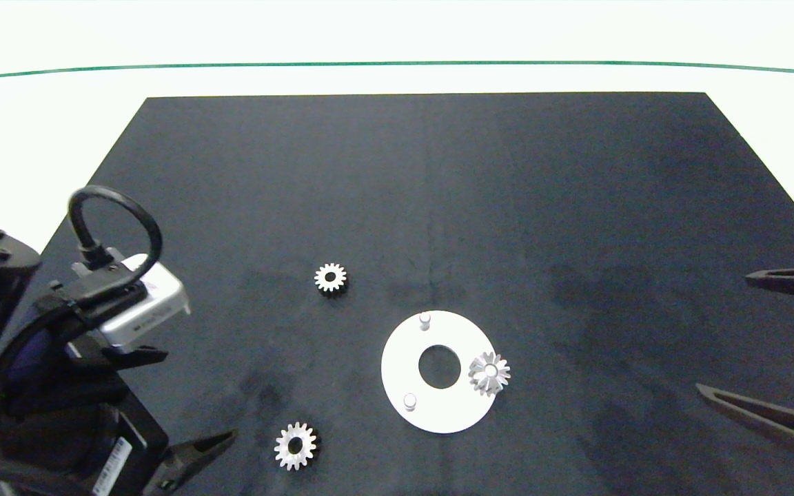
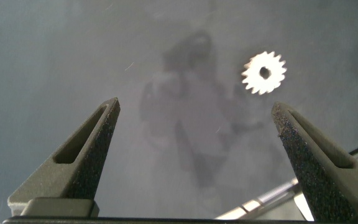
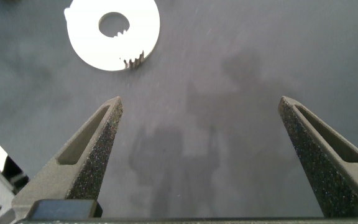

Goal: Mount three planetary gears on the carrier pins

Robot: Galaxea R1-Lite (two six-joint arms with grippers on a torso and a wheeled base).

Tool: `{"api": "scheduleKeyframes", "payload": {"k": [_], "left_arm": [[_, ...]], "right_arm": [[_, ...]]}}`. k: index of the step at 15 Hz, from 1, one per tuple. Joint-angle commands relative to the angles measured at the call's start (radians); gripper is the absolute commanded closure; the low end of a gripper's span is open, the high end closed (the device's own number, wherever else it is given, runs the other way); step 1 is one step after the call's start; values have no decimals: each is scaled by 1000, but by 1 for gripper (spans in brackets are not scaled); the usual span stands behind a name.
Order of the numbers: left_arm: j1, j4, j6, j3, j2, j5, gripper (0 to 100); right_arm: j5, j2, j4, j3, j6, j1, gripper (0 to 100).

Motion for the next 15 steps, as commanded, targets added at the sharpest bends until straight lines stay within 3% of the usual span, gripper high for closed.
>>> {"api": "scheduleKeyframes", "payload": {"k": [1,6,11,15], "left_arm": [[-113,-50,5,48,78,25,0],[-219,-67,2,39,148,25,0],[-248,-170,3,73,253,28,0],[-256,-340,13,159,299,27,0]], "right_arm": [[-3,-41,1,-6,-4,0,0],[-3,-41,1,-6,-1,0,0],[-2,-51,-2,-7,-1,0,0],[0,-51,-2,-13,1,0,0]]}}
